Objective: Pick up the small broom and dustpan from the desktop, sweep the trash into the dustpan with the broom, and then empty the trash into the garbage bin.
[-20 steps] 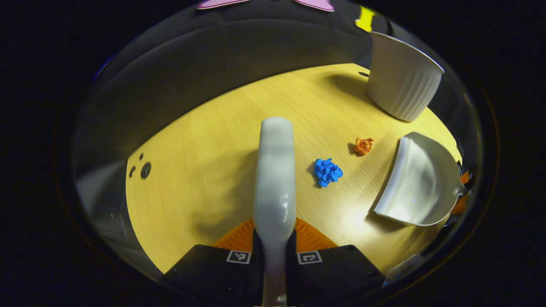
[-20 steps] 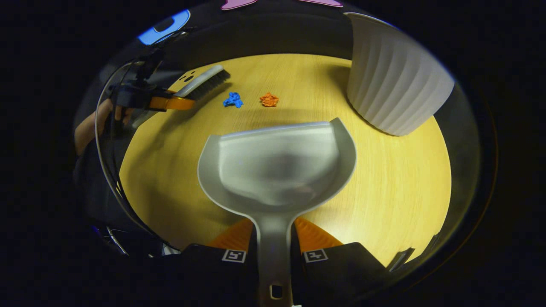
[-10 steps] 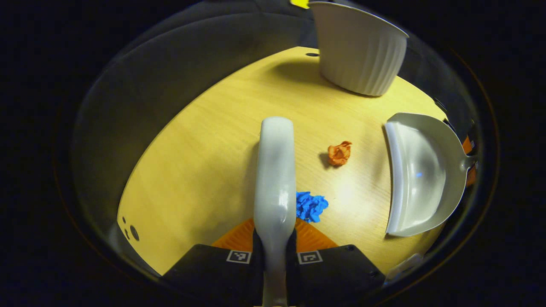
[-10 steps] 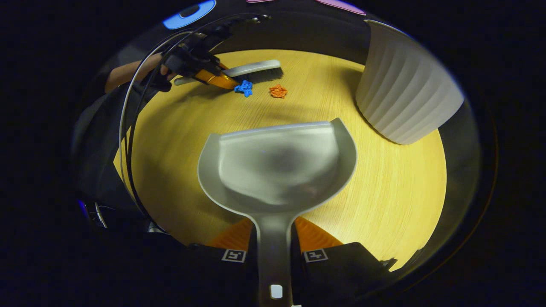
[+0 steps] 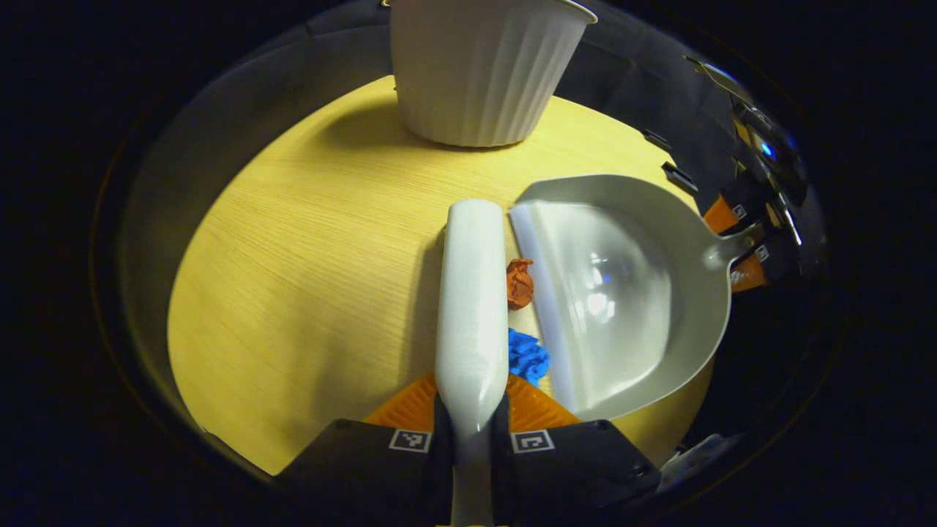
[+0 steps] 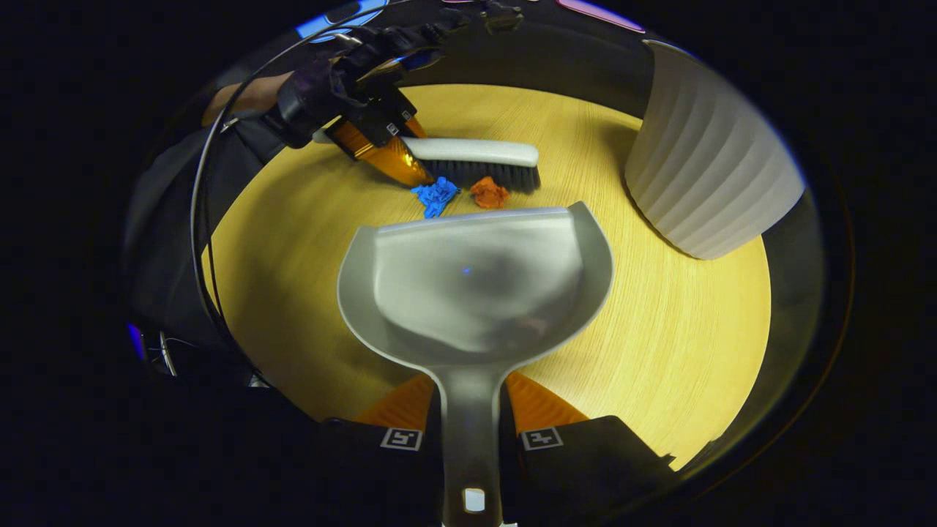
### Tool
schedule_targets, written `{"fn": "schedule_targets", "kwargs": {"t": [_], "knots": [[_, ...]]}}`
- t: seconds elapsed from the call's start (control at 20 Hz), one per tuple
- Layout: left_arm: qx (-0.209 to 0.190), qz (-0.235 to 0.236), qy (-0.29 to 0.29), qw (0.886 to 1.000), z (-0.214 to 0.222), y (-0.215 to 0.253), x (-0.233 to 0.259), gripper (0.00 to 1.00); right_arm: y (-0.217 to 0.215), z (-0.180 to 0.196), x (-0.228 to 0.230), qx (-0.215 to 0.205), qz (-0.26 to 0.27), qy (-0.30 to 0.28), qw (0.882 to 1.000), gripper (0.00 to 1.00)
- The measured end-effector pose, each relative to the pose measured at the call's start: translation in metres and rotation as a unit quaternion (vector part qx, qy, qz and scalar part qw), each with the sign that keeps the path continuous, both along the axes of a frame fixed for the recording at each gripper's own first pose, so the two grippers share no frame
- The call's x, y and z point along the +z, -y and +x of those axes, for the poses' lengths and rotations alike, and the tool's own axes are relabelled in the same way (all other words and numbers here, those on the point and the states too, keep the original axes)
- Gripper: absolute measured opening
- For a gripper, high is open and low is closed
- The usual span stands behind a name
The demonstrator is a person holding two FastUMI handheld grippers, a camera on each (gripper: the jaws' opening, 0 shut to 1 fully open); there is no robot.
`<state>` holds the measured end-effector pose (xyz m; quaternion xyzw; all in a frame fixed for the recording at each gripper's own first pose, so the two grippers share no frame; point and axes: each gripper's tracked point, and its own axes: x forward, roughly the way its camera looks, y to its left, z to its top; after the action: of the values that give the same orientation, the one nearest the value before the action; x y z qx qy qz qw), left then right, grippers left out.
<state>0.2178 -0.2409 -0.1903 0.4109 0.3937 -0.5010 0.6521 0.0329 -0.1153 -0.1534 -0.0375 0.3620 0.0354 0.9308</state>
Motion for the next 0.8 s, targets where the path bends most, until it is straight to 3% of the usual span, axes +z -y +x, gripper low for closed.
{"fn": "schedule_targets", "kwargs": {"t": [0.25,0.5,0.6,0.8], "knots": [[0.034,-0.029,-0.06,0.997,-0.057,0.01,-0.007,0.25,0.004,-0.001,-0.008,-0.008,0.012,0.004,1.0,0.34],[0.076,-0.061,-0.03,0.995,-0.071,0.009,0.005,0.25,0.005,-0.005,-0.018,-0.011,0.018,0.008,1.0,0.31],[0.097,-0.074,-0.009,0.992,-0.068,0.005,0.016,0.25,0.004,-0.005,-0.019,-0.014,0.02,0.011,1.0,0.34],[0.156,-0.11,0.04,0.981,-0.065,-0.016,0.043,0.25,0.004,-0.005,-0.014,-0.015,0.019,0.018,1.0,0.34]]}}
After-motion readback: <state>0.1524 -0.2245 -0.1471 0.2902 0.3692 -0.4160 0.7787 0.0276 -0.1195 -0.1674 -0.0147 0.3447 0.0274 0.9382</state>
